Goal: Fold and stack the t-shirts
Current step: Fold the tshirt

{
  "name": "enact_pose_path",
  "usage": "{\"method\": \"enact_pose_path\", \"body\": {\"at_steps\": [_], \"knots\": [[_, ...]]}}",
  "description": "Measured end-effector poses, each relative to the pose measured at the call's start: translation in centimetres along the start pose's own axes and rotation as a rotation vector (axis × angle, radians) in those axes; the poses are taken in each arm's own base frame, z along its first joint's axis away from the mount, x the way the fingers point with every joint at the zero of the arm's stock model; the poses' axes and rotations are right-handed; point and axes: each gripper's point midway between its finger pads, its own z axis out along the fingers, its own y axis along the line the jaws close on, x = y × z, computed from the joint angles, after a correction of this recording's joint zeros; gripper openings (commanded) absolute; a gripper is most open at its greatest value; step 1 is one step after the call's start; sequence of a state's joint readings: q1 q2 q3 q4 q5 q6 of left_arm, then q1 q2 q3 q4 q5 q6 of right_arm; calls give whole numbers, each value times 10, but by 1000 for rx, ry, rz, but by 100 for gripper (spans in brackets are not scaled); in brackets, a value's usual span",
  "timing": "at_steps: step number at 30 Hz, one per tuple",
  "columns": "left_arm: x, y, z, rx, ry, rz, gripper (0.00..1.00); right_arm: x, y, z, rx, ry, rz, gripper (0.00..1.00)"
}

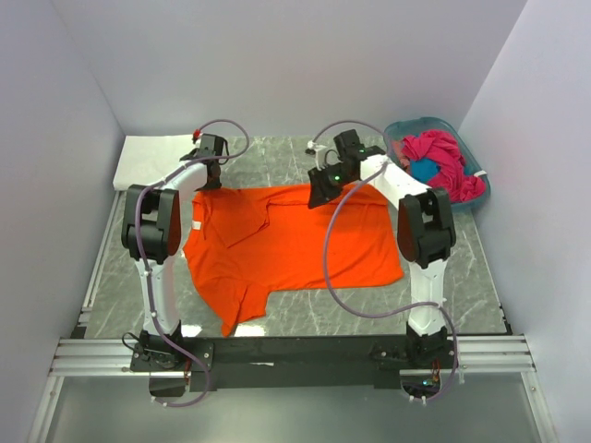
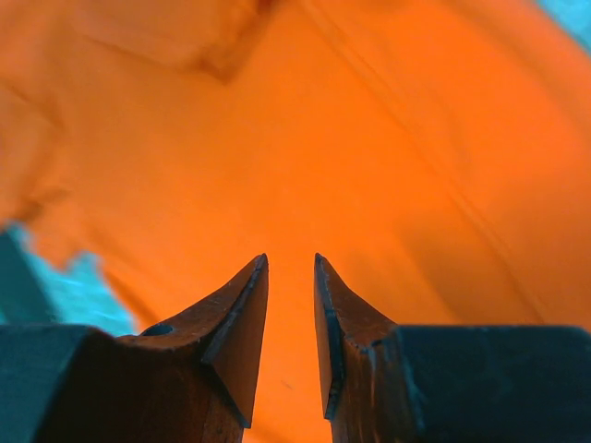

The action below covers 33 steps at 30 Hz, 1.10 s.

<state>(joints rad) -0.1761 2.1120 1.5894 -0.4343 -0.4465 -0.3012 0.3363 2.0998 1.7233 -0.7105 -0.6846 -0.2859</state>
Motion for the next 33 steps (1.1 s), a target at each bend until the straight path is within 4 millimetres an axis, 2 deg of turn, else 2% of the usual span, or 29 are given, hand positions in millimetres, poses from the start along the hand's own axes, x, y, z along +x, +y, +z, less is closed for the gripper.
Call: {"method": "enact_pose_path", "body": {"at_steps": [6, 11, 18, 24, 30, 33], "knots": [[4, 0, 2, 9, 10, -11, 41, -23, 30, 34, -78, -72, 214, 35], [12, 3, 5, 6, 29, -9, 41, -28, 45, 63, -93, -84, 363, 37], [18, 4, 7, 13, 42, -7, 41, -32, 61, 99, -41, -96, 435, 39], [18, 3, 7, 20, 44, -6, 42, -37, 50, 113, 34, -118, 509, 39], [18, 2, 7, 23, 45, -6, 42, -26, 39, 132, 71, -101, 580, 40], [18, 1, 7, 29, 47, -6, 41, -36, 40, 136, 71, -118, 586, 39]]}}
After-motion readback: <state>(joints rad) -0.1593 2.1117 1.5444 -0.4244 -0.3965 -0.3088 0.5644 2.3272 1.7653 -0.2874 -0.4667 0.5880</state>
